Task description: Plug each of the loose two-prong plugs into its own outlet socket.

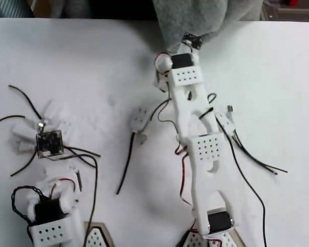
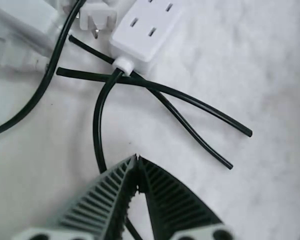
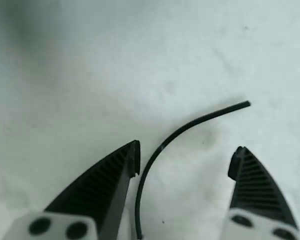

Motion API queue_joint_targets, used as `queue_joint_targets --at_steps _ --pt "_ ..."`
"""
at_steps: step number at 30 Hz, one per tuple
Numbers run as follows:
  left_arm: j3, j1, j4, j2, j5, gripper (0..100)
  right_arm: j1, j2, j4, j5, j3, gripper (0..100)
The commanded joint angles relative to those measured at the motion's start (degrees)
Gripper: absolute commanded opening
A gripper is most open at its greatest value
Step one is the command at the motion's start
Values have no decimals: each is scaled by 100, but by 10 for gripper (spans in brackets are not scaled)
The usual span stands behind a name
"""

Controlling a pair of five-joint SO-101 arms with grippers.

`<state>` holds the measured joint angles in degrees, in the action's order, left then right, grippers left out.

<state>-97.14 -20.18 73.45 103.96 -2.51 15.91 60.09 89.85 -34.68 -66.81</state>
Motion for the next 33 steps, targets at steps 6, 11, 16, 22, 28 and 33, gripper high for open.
queue_joint_targets --at_steps 6,11,16,22,28,33 --pt "9 -40 -9 4 35 24 110 804 -532 -431 -299 215" --pt "9 -40 -9 4 35 24 -92 1086 -497 -167 -308 118" --pt "9 -40 -9 4 35 24 -470 760 -136 545 -536 28" --pt "9 -40 -9 4 35 24 -1033 409 409 730 -1064 19" --pt "9 -40 -9 4 35 24 -1754 -180 831 1503 -1635 19" --pt "9 -40 -9 4 35 24 -2571 -796 822 2127 -1688 19"
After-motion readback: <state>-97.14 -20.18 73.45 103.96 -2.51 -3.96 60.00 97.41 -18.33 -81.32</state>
